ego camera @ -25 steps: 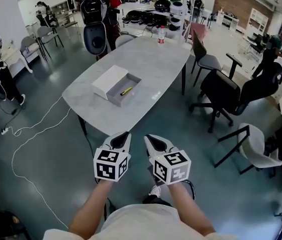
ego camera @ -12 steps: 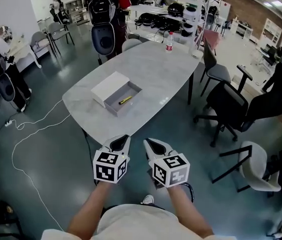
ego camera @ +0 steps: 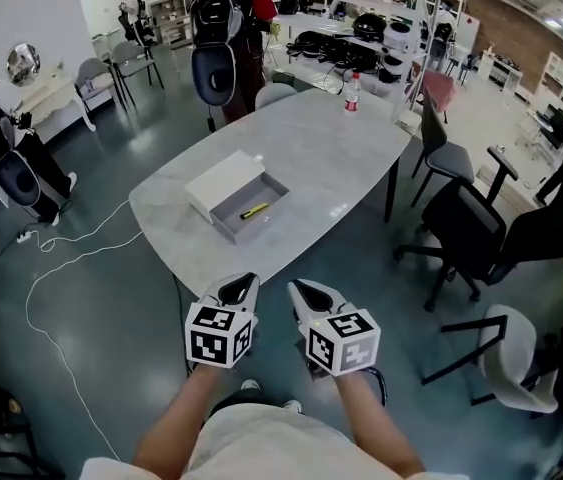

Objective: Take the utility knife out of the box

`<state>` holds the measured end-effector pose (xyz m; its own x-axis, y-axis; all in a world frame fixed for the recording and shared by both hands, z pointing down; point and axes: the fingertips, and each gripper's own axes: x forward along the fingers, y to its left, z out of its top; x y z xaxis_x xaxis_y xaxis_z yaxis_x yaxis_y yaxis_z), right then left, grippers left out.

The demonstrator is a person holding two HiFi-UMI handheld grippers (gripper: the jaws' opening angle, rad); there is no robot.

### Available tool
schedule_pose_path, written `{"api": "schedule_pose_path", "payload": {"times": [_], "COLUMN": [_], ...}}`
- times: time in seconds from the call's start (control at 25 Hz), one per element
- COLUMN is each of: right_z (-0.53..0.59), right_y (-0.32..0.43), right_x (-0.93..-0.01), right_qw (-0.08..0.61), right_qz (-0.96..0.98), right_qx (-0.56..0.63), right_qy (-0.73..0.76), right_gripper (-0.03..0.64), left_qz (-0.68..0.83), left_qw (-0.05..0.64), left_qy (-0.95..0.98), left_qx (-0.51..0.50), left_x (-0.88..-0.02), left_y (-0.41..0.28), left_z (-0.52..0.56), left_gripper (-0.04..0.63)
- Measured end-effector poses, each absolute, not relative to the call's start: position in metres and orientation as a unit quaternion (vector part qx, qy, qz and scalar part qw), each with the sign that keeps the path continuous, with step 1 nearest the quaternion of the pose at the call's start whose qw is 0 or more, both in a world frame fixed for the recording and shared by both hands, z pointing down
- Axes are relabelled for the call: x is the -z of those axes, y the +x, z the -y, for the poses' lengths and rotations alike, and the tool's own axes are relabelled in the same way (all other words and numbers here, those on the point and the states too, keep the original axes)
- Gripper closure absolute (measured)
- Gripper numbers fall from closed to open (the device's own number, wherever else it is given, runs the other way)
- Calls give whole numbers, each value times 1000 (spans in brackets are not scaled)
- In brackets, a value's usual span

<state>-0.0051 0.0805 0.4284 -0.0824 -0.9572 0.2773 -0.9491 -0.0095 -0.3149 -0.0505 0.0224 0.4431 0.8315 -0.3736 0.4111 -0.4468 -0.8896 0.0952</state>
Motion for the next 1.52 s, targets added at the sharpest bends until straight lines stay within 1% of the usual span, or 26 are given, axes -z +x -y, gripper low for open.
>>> {"api": "schedule_pose_path", "payload": {"times": [0.44, 1.08, 1.52], "right_z": [-37, 78, 159], "right_y": [24, 70, 77], "right_x": [-443, -452, -457], "right_qw": [-3, -19, -45], "right_qz": [-711, -708, -706], "right_qx": [223, 240, 254], "right_qy": [-667, -663, -659], "right_gripper": [612, 612, 612], "left_qz": [227, 221, 211], "left_qw": [111, 128, 152], "left_qy": [948, 944, 941], "left_qx": [-194, -209, -215], "left_x": [-459, -472, -486], "left_y": [-21, 30, 38], "left_z": [23, 136, 211], "left_gripper": [575, 575, 575]}}
